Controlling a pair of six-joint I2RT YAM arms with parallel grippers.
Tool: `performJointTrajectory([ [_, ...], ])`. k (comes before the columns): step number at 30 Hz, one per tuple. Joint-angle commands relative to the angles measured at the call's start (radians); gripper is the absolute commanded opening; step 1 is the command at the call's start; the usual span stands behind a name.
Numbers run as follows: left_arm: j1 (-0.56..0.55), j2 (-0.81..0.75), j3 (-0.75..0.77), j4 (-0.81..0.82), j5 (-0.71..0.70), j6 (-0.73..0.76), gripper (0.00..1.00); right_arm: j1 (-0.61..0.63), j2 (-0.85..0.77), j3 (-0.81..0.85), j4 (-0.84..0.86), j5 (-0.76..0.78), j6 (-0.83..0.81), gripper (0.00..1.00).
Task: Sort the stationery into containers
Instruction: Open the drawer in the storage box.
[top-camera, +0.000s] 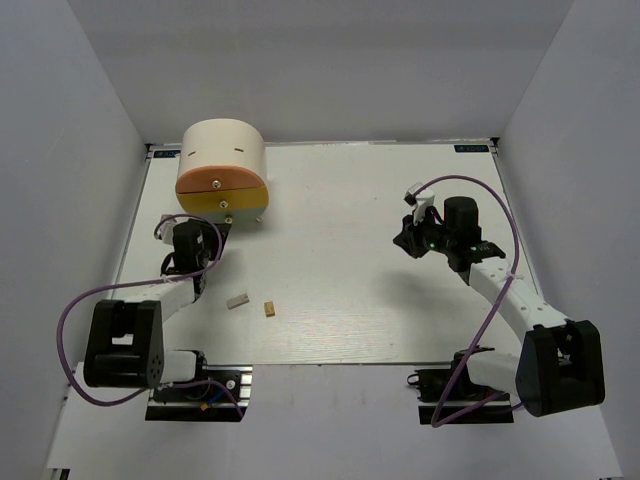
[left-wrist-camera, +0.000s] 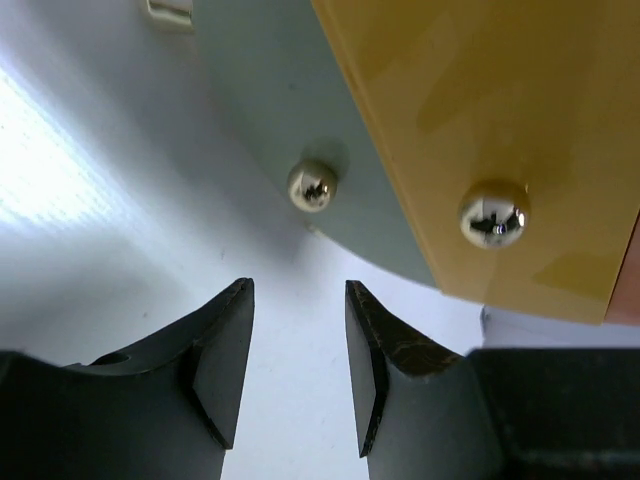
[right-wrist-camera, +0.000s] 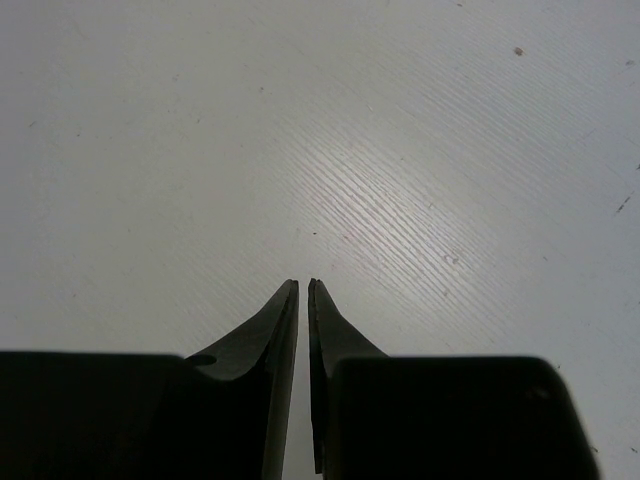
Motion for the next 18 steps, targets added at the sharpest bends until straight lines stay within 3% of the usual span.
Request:
performJointTrajectory([
  [1, 0.029, 0.053, 0.000, 0.141, 0.034, -0.067, 0.51, -0.003, 0.003, 0.017, 0.006, -0.014, -0.016, 0.15],
  [18, 0.077, 0.266, 0.069, 0.378, 0.127, -0.104, 0.54, -0.003, 0.024, 0.027, 0.006, -0.005, -0.029, 0.15],
])
